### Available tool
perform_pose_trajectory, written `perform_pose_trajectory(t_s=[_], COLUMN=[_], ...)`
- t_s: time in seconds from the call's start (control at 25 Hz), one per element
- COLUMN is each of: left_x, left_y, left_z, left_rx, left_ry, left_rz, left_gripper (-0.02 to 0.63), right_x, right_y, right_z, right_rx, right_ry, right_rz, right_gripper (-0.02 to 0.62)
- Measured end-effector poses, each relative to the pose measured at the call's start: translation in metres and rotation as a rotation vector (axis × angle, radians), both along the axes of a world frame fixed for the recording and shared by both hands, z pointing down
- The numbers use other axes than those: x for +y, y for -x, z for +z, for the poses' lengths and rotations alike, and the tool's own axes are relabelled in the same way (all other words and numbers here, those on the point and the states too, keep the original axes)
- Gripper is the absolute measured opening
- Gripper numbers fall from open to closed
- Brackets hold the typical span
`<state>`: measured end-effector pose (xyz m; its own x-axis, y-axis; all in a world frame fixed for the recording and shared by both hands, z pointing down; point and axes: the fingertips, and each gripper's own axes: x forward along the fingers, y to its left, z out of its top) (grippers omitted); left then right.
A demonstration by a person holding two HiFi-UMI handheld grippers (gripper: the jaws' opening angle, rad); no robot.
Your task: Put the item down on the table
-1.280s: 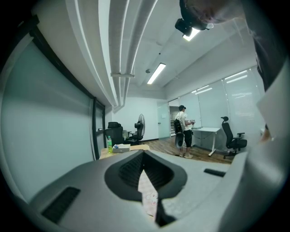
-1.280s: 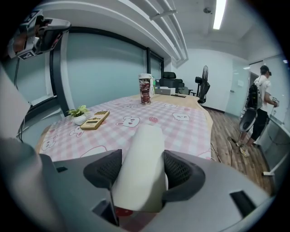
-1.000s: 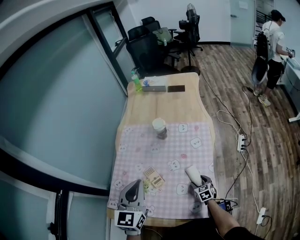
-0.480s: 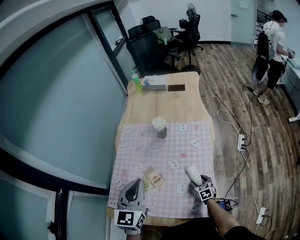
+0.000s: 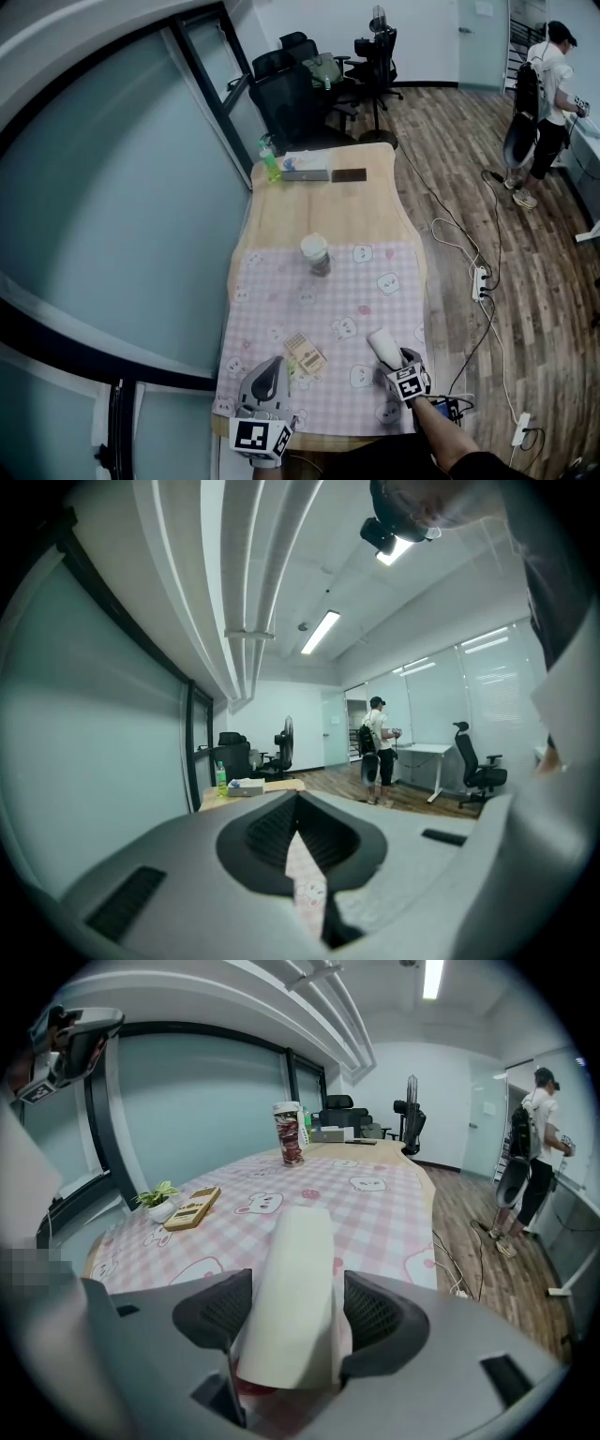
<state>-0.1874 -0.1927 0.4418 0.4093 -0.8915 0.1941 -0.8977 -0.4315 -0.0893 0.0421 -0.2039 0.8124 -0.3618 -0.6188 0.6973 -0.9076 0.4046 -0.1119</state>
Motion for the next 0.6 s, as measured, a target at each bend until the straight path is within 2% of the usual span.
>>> perform_pose_trajectory(t_s=[0.36,0.6], left_x=[0.001,-0.002], left_y=[-0.001,-0.004], left_z=[-0.001,0.001], left_rx=[0.001,0.016], left_ry=[-0.007,-0.007], left_rz=[0.002,0.003], left_gripper=[0.0,0.0], right_x=[-0.003,-0.019], right_y=[-0.003,-0.015], right_z=[-0.006,-0.037], right_rx=[-0.007,-0.013], right_ry=[-0.019,-0.137], right_rz=[0.01,0.068], right_gripper=[0.301,0.298])
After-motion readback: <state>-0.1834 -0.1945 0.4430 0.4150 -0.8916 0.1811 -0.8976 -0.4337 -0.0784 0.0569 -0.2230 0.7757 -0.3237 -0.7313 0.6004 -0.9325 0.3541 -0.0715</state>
